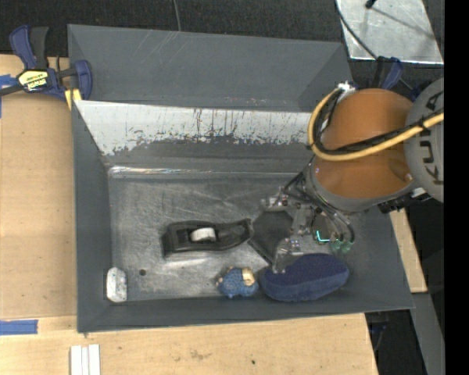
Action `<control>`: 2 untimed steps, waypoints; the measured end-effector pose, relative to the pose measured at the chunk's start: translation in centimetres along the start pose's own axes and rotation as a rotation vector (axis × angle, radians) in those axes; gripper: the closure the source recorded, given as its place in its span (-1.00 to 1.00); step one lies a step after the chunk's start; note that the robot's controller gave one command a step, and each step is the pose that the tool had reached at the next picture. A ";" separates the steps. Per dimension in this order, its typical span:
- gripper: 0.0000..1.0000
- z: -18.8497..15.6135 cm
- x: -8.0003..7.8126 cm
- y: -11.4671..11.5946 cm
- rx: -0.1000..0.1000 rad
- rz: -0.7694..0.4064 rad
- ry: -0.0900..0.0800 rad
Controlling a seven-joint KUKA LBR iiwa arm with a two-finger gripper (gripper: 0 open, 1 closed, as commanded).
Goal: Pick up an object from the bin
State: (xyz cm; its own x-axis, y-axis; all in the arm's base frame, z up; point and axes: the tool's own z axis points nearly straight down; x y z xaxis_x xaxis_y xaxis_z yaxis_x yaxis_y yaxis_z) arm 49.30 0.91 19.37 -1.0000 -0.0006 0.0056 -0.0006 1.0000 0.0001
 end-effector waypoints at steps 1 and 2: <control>-1.00 11.9 -5.1 -0.3 0.001 -0.074 -0.008; 1.00 11.3 -5.4 -0.3 0.002 -0.072 -0.020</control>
Offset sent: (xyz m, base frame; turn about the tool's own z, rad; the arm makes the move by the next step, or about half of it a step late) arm 0.0489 -0.0023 -0.1173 -0.0739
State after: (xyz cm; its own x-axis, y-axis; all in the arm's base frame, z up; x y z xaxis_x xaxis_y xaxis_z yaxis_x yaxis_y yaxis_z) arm 54.67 0.58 8.07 -0.9973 -0.0721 -0.0145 -0.0721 0.9974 -0.0019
